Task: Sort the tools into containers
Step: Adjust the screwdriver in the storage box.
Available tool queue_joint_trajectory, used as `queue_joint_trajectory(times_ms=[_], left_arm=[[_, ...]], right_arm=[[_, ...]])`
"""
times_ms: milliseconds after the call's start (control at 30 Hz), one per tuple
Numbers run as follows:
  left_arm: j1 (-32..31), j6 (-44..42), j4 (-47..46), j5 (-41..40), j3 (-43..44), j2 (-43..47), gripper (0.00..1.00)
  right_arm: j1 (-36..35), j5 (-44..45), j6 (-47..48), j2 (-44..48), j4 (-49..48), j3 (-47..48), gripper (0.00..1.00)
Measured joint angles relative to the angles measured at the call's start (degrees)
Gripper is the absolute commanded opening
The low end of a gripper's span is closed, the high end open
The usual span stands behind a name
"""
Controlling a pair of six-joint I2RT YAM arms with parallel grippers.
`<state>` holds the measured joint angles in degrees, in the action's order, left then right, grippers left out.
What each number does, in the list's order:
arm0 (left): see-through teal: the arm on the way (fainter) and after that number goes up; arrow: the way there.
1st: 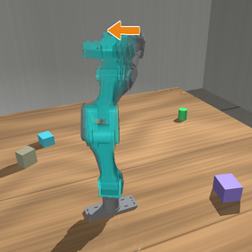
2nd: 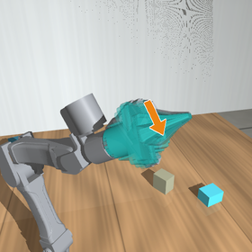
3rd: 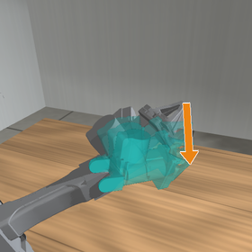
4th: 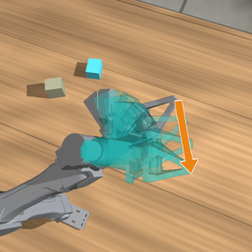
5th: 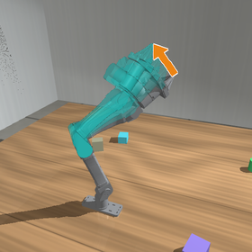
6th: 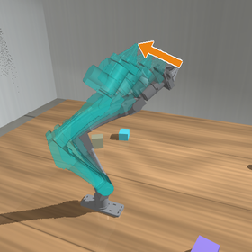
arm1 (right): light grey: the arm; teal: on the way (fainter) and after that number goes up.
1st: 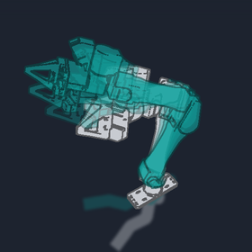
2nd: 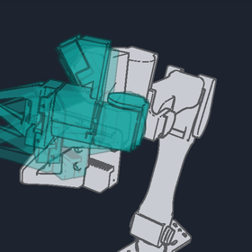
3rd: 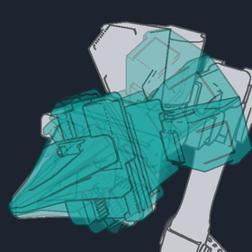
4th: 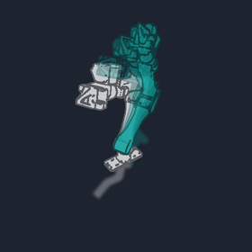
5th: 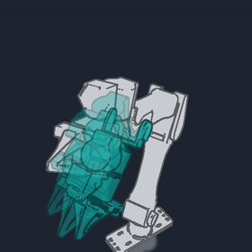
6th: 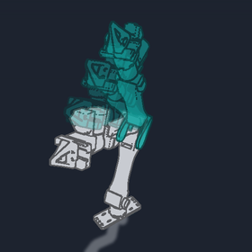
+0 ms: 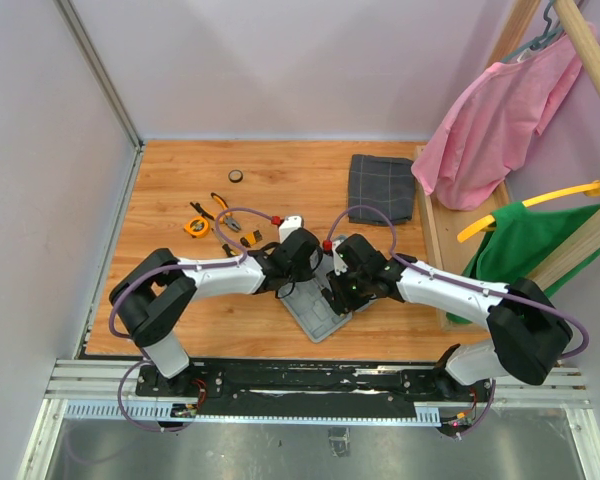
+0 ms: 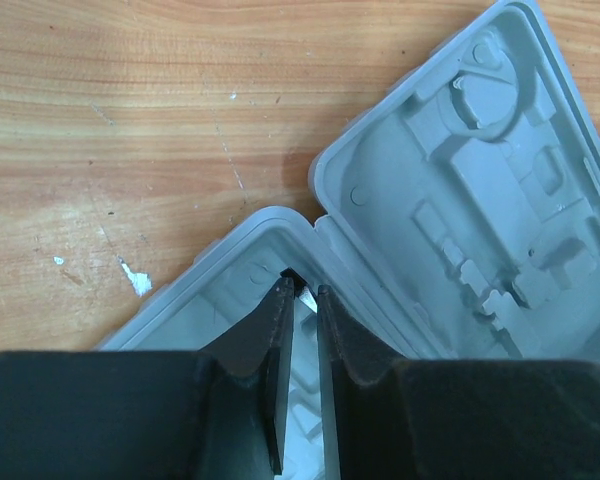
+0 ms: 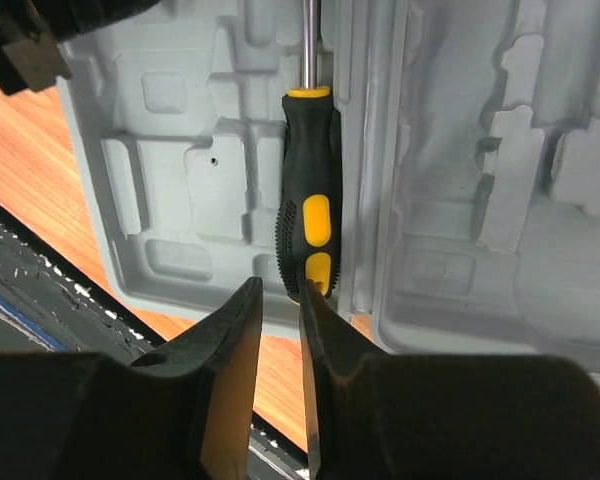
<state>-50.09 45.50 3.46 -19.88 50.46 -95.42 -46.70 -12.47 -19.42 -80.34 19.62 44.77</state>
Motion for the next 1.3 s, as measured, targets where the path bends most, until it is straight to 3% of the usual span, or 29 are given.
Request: queue_joint_trajectory(times_ms=[733,1300], left_arm=[[0.02,1.31,-2.34,-0.68,0.7,-2.36,0.01],[0.13,2.67,-5.66,0.66,3.8,-8.04,0.0]], right_arm=[[-0.02,0.72,-3.32,-4.46,1.7,2.27,0.21],[-0.85,2.45,-5.4,-4.35,0.85,2.29,0.21]])
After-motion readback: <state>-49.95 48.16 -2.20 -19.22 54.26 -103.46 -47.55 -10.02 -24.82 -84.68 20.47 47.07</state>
